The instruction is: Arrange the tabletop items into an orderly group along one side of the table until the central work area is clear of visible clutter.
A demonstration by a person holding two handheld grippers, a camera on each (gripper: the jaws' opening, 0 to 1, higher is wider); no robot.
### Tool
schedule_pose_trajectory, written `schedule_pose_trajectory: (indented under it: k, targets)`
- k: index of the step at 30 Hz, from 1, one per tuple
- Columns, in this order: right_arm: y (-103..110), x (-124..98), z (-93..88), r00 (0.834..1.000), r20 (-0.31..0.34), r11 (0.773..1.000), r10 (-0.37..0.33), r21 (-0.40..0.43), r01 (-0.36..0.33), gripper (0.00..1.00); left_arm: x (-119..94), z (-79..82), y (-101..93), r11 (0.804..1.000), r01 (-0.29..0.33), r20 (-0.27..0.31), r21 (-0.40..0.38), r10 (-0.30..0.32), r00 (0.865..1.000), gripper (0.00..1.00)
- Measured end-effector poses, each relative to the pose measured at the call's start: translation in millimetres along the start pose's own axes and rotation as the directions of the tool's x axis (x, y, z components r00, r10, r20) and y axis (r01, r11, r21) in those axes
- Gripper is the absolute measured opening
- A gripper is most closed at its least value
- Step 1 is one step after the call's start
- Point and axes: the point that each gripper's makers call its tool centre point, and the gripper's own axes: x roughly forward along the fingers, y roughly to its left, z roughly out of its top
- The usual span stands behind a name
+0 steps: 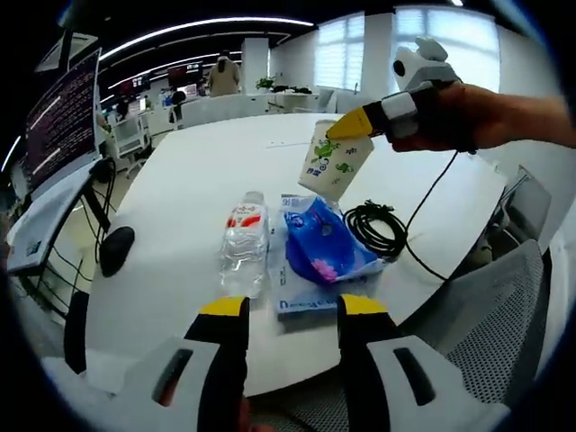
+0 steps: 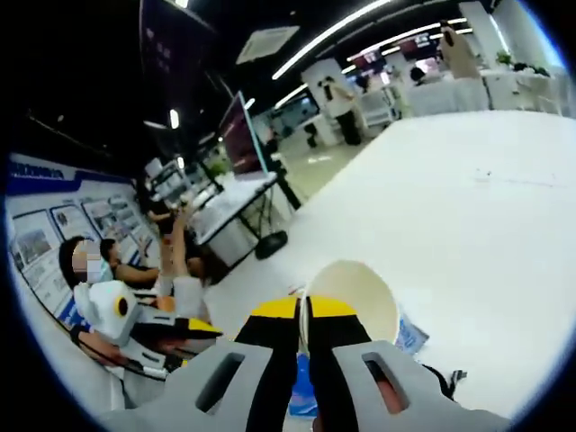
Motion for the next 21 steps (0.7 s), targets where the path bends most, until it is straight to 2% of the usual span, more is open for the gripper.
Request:
schedule_pose_trajectory:
  k: [7,13,18,21]
  targets:
    - [-24,13,14.5,0.998,-0.022,0.995,-0.061,-0.078,0.059,0.0,0,0.4,2.4,1.0,-0.007,0.005,-0.009,0.007,1.0,0.38]
    - [-50,24,23.1,0.989,-0.045,0.977,-0.138,-0.171,0.129,0.0,0,1.4,3.6,1.0,-0.007,0.013,-0.022,0.007,1.0,0.38]
    - [-78,31,26.0,0.968,-0.066,0.939,-0.244,-0.266,0.218,0.0,0,1.7,5.7,0.999,-0.009,0.017,-0.04,0.01,1.0,0.39]
    - [-91,37,21.6,0.956,-0.087,0.929,-0.28,-0.276,0.247,0.0,0,0.9,5.9,0.999,-0.008,0.014,-0.047,0.009,1.0,0.39]
